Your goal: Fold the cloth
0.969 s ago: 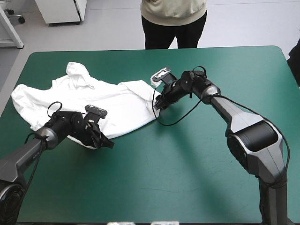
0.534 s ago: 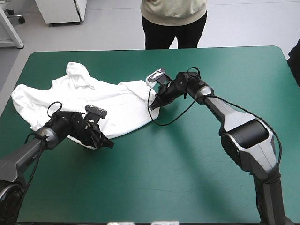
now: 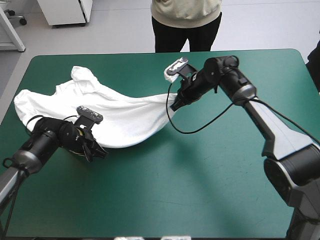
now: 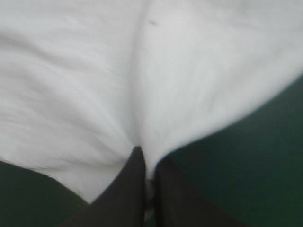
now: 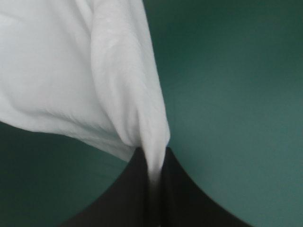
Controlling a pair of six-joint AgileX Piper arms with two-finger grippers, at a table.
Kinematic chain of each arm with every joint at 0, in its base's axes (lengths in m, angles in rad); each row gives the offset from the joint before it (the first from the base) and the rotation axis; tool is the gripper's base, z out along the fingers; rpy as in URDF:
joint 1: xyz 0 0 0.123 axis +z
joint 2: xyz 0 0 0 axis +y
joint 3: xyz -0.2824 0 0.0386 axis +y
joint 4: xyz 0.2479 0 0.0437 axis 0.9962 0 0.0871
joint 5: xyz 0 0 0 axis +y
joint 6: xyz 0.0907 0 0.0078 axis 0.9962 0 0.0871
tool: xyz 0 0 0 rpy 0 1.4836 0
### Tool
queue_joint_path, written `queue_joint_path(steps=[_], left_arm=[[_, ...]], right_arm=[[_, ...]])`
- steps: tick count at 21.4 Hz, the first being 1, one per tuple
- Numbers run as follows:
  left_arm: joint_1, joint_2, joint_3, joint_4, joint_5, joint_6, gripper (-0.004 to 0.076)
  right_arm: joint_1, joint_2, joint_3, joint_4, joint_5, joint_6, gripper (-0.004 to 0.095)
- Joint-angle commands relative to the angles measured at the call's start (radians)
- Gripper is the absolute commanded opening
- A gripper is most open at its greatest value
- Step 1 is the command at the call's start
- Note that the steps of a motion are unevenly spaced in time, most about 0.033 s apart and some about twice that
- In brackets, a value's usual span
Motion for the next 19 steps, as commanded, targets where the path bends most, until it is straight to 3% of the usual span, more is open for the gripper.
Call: queue_joint_path(steps=[1,5,8,14,19], left_arm=[[-0.002,-0.148,-0.160,0.023,0.090,-0.013,-0.0009],[-0.002,-0.244,-0.463,0.027,0.168,-0.009,-0.0009],[-0.002,-0.242,-0.731,0.027,0.181,0.034,-0.0009],[-0.002,-0.153,-1.157,-0.030,0.183,0.162,-0.0009],[-0.002,-0.106,-1.326,-0.142,0.137,0.228,-0.0009]], right_arm=[[-0.096,-0.223,-0.031,0.095,0.046,0.009,-0.0001],[-0.181,-0.441,-0.031,0.245,0.034,-0.052,-0.0002],[-0.181,-0.585,-0.033,0.260,-0.020,-0.087,-0.0004],[-0.181,-0.813,-0.062,0.260,-0.269,-0.131,-0.0017],[-0.181,-0.838,-0.219,0.233,-0.247,-0.141,-0.0017]])
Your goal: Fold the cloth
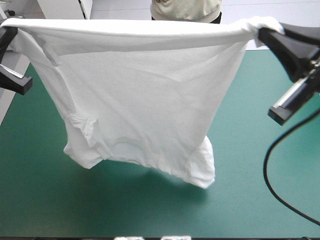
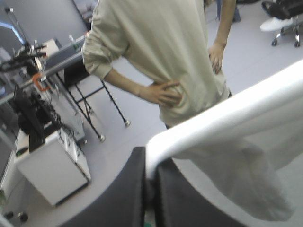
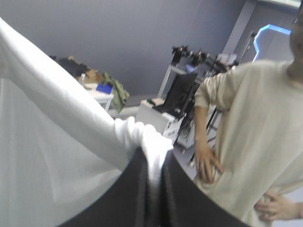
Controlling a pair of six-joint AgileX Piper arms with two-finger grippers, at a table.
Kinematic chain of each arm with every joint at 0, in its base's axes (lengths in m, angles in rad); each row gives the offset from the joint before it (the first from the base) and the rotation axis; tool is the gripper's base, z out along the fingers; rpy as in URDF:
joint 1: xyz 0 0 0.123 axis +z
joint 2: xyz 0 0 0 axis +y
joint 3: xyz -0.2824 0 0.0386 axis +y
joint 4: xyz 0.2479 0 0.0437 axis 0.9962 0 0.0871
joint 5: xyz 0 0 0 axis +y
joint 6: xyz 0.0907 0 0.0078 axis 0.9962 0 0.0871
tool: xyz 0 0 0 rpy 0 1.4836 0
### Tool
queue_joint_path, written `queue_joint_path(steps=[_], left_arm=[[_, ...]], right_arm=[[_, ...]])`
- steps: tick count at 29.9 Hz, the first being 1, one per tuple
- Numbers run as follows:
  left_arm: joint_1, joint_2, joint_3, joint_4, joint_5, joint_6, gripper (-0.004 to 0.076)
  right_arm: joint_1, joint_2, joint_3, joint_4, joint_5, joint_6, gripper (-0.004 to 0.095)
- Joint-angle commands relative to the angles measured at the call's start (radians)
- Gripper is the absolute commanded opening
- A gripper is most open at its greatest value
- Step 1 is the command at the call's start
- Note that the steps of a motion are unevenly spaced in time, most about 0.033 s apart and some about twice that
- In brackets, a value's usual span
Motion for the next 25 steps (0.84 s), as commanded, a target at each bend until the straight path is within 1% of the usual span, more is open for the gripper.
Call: queue_joint_path(steps=[1,5,6,7,9,12,15,17,19,21,23,25], left_arm=[[-0.002,0.021,-0.115,-0.080,-0.121,0.036,-0.0009],[-0.002,0.041,-0.211,-0.181,-0.142,0.061,-0.0009],[-0.002,0.044,-0.221,-0.191,-0.139,0.061,-0.0009],[-0.002,0.049,-0.223,-0.194,-0.130,0.061,-0.0009],[-0.002,0.059,-0.223,-0.206,-0.071,0.049,-0.0009],[-0.002,0.093,-0.190,-0.206,0.014,-0.001,-0.0009],[-0.002,0.123,-0.114,-0.209,0.042,-0.026,-0.0009],[-0.002,0.148,-0.056,-0.209,0.046,-0.025,-0.0009],[-0.002,0.175,0.005,-0.209,0.027,-0.025,-0.0009],[-0.002,0.210,0.051,-0.209,-0.018,-0.025,-0.0009],[-0.002,0.247,0.073,-0.207,-0.096,-0.025,-0.0009],[-0.002,0.294,0.075,-0.207,-0.220,-0.025,-0.0009]], right_arm=[[-0.007,-0.014,-0.133,-0.021,-0.065,-0.013,-0.0017],[-0.007,-0.005,-0.256,-0.104,-0.005,0.061,-0.0017],[-0.007,-0.003,-0.279,-0.148,0.017,0.095,-0.0017],[-0.007,-0.002,-0.289,-0.179,0.032,0.129,-0.0017],[-0.007,0.001,-0.291,-0.249,0.069,0.181,-0.0017],[-0.007,0.023,-0.287,-0.316,0.140,0.241,-0.0017],[-0.007,0.054,-0.249,-0.345,0.206,0.283,-0.0017],[-0.007,0.080,-0.205,-0.345,0.219,0.288,-0.0017],[-0.007,0.108,-0.152,-0.345,0.202,0.292,-0.0017],[-0.007,0.146,-0.101,-0.345,0.155,0.292,-0.0017],[-0.007,0.190,-0.076,-0.348,0.101,0.290,-0.0018],[-0.007,0.249,-0.077,-0.353,-0.015,0.268,-0.0017]])
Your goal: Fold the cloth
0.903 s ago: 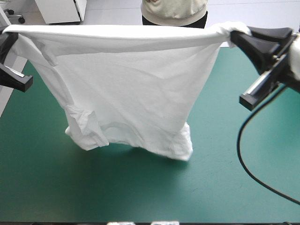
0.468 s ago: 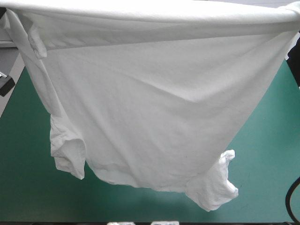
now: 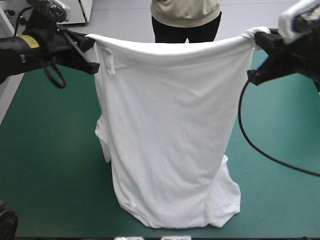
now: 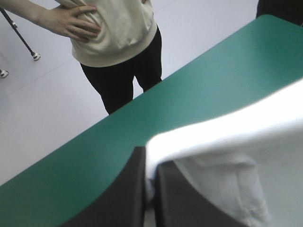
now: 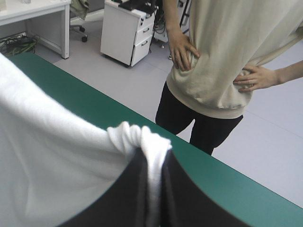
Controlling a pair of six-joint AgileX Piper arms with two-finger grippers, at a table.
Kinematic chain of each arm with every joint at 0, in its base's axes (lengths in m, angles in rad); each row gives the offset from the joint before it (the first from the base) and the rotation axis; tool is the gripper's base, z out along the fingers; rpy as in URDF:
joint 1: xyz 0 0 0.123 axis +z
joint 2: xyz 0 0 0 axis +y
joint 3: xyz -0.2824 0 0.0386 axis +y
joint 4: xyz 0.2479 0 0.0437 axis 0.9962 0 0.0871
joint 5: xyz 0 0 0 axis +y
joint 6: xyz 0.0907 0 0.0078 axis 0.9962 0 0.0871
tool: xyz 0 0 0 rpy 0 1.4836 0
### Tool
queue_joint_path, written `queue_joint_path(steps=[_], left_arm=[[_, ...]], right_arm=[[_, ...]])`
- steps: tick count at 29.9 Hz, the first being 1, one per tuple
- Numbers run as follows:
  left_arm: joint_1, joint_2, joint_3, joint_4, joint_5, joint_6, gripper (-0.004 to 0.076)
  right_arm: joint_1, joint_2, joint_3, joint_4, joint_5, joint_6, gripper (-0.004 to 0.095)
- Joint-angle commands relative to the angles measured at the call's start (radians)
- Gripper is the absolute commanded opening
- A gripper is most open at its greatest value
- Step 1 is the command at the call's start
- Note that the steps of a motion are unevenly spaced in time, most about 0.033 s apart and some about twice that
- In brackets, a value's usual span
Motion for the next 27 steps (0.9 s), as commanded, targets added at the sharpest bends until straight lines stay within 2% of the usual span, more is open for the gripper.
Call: queue_joint_path(steps=[1,3,5,7,9,14,17,21,24,27], left_arm=[[-0.002,0.033,-0.015,-0.014,-0.283,-0.012,-0.0009],[-0.002,0.065,-0.017,-0.014,-0.437,-0.010,-0.0009],[-0.002,0.088,-0.017,-0.013,-0.574,-0.007,-0.0009],[-0.002,0.104,-0.017,-0.013,-0.661,-0.006,-0.0009],[-0.002,0.120,-0.017,-0.013,-0.719,-0.003,-0.0009],[-0.002,0.139,-0.017,-0.017,-0.778,0.016,-0.0009],[-0.002,0.148,-0.017,-0.017,-0.714,0.014,-0.0009],[-0.002,0.176,0.010,0.005,-0.436,-0.027,-0.0009],[-0.002,0.183,0.113,0.137,-0.295,-0.141,-0.0009],[-0.002,0.173,0.277,0.255,-0.229,-0.211,-0.0009]], right_arm=[[-0.007,0.075,-0.015,-0.008,-0.271,-0.021,-0.0017],[-0.007,0.125,-0.045,-0.029,-0.395,-0.021,-0.0017],[-0.007,0.168,-0.093,-0.054,-0.470,-0.016,-0.0017],[-0.007,0.207,-0.146,-0.054,-0.513,-0.019,-0.0017],[-0.007,0.244,-0.198,-0.060,-0.507,-0.026,-0.0017],[-0.007,0.292,-0.225,-0.075,-0.429,-0.024,-0.0017],[-0.008,0.327,-0.221,-0.082,-0.306,-0.019,-0.0017],[-0.031,0.373,-0.141,-0.068,-0.168,-0.011,-0.0017],[-0.069,0.365,-0.004,0.026,-0.132,-0.017,-0.0017],[-0.105,0.331,0.178,0.118,-0.123,-0.044,-0.0017]])
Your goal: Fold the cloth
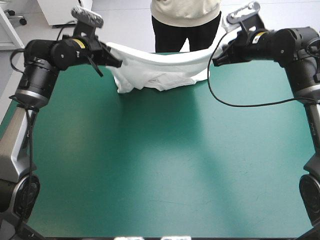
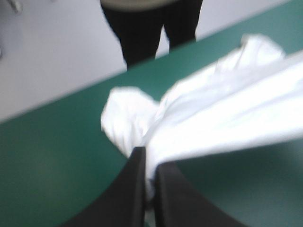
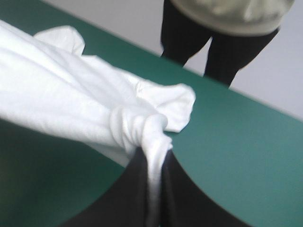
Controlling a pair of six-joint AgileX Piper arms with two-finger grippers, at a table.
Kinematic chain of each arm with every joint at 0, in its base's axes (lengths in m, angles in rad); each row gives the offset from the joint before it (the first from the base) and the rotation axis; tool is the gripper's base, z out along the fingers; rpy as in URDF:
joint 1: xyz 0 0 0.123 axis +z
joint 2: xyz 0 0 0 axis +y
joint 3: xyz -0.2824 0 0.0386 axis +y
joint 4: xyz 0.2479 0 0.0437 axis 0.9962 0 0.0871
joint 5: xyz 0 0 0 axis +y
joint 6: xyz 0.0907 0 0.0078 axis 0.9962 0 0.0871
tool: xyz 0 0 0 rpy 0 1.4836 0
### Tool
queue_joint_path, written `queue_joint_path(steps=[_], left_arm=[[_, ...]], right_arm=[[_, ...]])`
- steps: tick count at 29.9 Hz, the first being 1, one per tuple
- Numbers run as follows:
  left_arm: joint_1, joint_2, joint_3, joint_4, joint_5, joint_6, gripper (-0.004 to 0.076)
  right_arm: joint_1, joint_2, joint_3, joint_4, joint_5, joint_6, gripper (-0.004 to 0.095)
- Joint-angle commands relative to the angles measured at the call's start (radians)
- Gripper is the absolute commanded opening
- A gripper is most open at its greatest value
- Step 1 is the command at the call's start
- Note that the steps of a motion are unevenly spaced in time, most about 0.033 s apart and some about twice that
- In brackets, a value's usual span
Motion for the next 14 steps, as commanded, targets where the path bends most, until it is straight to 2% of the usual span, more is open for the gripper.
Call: queue_joint_path(steps=[1,6,14], left_arm=[[0.000,-0.058,0.148,0.095,0.016,-0.083,-0.0009],[0.002,-0.134,0.396,0.029,-0.033,-0.055,-0.0009],[0.000,-0.242,0.622,-0.134,0.042,0.133,-0.0009]], right_arm=[[-0.042,-0.090,0.189,0.103,-0.056,-0.037,-0.0017],[-0.076,-0.196,0.509,0.110,-0.132,-0.040,-0.0017],[-0.086,-0.399,0.794,0.066,-0.099,-0.019,-0.0017]])
